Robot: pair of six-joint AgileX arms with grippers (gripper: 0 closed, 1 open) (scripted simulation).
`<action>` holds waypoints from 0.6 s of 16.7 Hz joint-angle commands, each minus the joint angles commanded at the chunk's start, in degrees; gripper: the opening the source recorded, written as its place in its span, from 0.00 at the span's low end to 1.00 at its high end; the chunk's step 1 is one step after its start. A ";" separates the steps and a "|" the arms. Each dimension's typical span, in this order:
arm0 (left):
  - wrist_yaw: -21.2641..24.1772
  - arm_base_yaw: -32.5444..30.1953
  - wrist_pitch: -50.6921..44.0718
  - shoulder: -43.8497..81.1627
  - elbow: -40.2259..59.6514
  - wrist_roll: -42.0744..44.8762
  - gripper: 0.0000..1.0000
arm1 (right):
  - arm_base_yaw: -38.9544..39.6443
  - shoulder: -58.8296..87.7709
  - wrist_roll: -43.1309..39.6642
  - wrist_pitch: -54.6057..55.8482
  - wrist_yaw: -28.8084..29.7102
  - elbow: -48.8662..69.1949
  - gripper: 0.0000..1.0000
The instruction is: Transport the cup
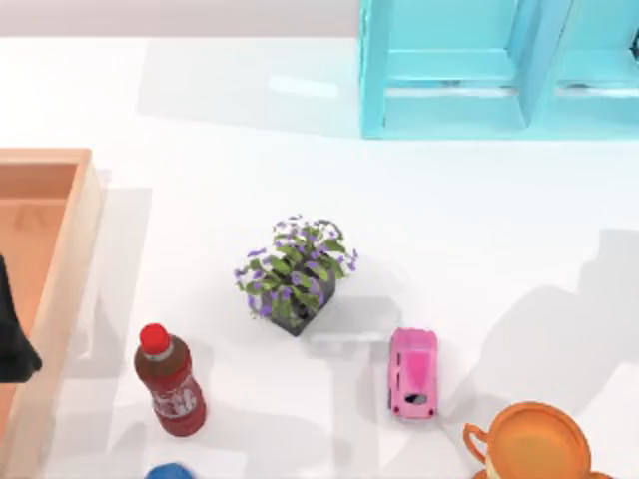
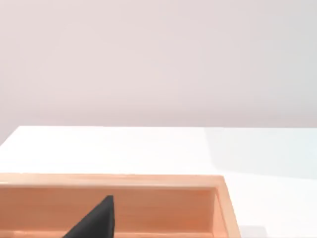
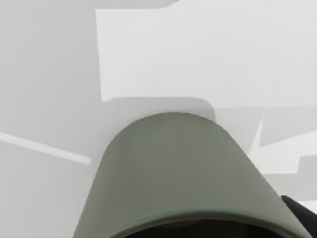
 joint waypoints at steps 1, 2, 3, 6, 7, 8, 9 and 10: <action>0.00 0.00 0.00 0.00 0.00 0.00 1.00 | 0.01 -0.05 0.02 -0.02 0.01 0.04 0.00; 0.00 0.00 0.00 0.00 0.00 0.00 1.00 | -0.09 0.03 -0.08 -0.14 0.02 0.19 0.00; 0.00 0.00 0.00 0.00 0.00 0.00 1.00 | -0.66 0.45 -0.63 -0.75 0.07 0.93 0.00; 0.00 0.00 0.00 0.00 0.00 0.00 1.00 | -4.45 3.14 -4.32 -4.81 0.35 6.84 0.00; 0.00 0.00 0.00 0.00 0.00 0.00 1.00 | -6.16 4.29 -6.04 -6.64 0.48 10.02 0.00; 0.00 0.00 0.00 0.00 0.00 0.00 1.00 | -8.01 5.46 -7.91 -8.59 0.63 13.78 0.00; 0.00 0.00 0.00 0.00 0.00 0.00 1.00 | -9.93 6.62 -9.83 -10.60 0.80 17.87 0.00; 0.00 0.00 0.00 0.00 0.00 0.00 1.00 | -11.87 7.70 -11.76 -12.59 0.98 21.87 0.00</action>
